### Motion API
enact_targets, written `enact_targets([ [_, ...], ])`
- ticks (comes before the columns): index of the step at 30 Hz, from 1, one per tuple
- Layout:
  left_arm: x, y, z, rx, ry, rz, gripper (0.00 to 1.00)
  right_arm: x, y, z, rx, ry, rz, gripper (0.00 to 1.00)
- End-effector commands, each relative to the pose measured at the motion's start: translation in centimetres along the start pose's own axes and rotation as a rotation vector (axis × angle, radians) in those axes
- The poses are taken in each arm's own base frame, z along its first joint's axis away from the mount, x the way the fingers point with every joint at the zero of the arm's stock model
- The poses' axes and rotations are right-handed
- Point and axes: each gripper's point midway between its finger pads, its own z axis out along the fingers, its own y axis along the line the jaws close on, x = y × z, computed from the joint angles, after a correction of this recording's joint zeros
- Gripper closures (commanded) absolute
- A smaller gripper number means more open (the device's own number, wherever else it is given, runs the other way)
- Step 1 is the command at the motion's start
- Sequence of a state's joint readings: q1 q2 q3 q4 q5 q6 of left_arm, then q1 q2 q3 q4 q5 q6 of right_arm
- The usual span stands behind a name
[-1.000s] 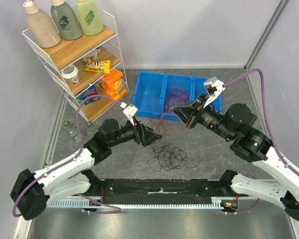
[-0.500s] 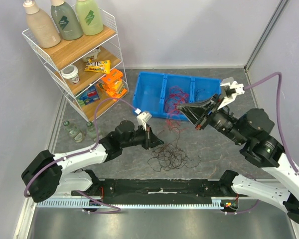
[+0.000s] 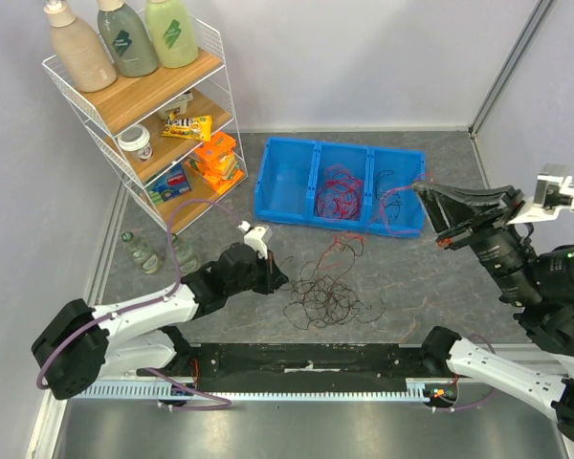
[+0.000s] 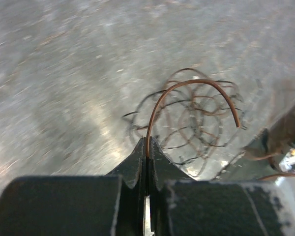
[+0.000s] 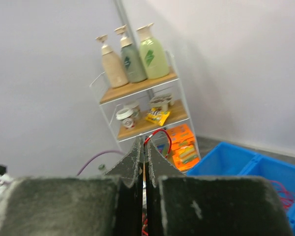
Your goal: Untangle the cables
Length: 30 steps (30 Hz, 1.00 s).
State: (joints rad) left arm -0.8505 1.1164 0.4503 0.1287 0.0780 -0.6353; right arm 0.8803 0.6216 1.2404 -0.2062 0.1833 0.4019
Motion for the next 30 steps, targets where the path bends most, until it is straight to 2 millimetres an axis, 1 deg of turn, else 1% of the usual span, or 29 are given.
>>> enact_targets([
  [1,0.9,6.3,-2.0,-0.336,-0.03,-0.098,0.99,-1.8,-2.9,-0.4,0.164,-0.028,-0.098,1.0],
  [3,1.1,8.6,-3.6,-0.458,-0.054,-0.122,0.98,-2.1,-4.4,-0.7,0.241,-0.014,-0.153,1.0],
  [4,1.0,9.0,-4.1,-0.48,-0.067,-0.128,0.98,-2.3,-5.1,-0.9,0.278,-0.01,-0.181,1.0],
  [5,0.7,9.3,-4.7,-0.495,-0.091,-0.138,0.98,-2.6,-5.8,-1.3,0.318,-0.012,-0.209,1.0],
  [7,0.0,9.4,-5.7,-0.499,-0.144,-0.155,0.98,-4.4,-7.1,-2.7,0.395,-0.039,-0.264,1.0],
  [10,-0.8,9.7,-6.8,-0.507,-0.203,-0.171,0.98,-7.0,-9.1,-5.3,0.524,-0.082,-0.316,1.0],
  [12,-1.2,9.6,-7.1,-0.497,-0.224,-0.17,0.98,-8.3,-9.5,-6.8,0.555,-0.116,-0.313,1.0],
  [13,-1.4,9.4,-7.1,-0.485,-0.232,-0.163,0.98,-8.4,-9.5,-7.3,0.553,-0.127,-0.302,1.0],
  [15,-1.6,9.3,-7.2,-0.482,-0.234,-0.148,0.98,-7.5,-9.2,-6.8,0.519,-0.11,-0.302,1.0],
  [16,-1.8,9.6,-7.3,-0.502,-0.238,-0.149,0.98,-6.9,-9.3,-6.6,0.516,-0.088,-0.314,1.0],
  [17,-1.7,9.7,-7.5,-0.518,-0.235,-0.148,0.98,-6.4,-9.6,-6.6,0.532,-0.063,-0.326,1.0],
  [18,-1.7,10.1,-7.7,-0.543,-0.235,-0.148,0.98,-6.3,-10.2,-7.0,0.567,-0.042,-0.343,1.0],
  [19,-1.6,10.5,-7.9,-0.569,-0.231,-0.153,0.98,-6.7,-10.7,-7.6,0.603,-0.035,-0.357,1.0],
  [20,-1.5,10.8,-8.2,-0.588,-0.224,-0.155,0.98,-7.4,-11.3,-8.7,0.65,-0.039,-0.37,1.0],
  [21,-1.4,10.9,-8.3,-0.593,-0.222,-0.155,0.98,-8.4,-11.8,-10.2,0.689,-0.062,-0.369,1.0],
  [23,-1.1,10.9,-8.4,-0.587,-0.215,-0.158,0.98,-10.6,-12.0,-12.5,0.709,-0.123,-0.362,1.0],
  [24,-1.2,10.6,-8.3,-0.571,-0.218,-0.16,0.98,-11.3,-11.9,-13.3,0.701,-0.149,-0.346,1.0],
  [25,-1.3,10.4,-8.1,-0.552,-0.222,-0.161,0.98,-11.5,-11.8,-13.5,0.691,-0.16,-0.336,1.0],
  [26,-1.4,10.1,-7.8,-0.531,-0.224,-0.161,0.98,-11.3,-11.7,-13.5,0.677,-0.164,-0.325,1.0],
  [27,-1.5,9.7,-7.7,-0.512,-0.225,-0.162,0.98,-10.6,-11.6,-12.9,0.666,-0.143,-0.338,1.0],
  [28,-1.6,9.4,-7.4,-0.494,-0.224,-0.165,0.98,-9.5,-11.4,-12.0,0.647,-0.129,-0.314,1.0],
  [30,-1.8,8.8,-7.0,-0.468,-0.217,-0.167,0.98,-6.5,-11.3,-9.6,0.626,-0.06,-0.314,1.0],
])
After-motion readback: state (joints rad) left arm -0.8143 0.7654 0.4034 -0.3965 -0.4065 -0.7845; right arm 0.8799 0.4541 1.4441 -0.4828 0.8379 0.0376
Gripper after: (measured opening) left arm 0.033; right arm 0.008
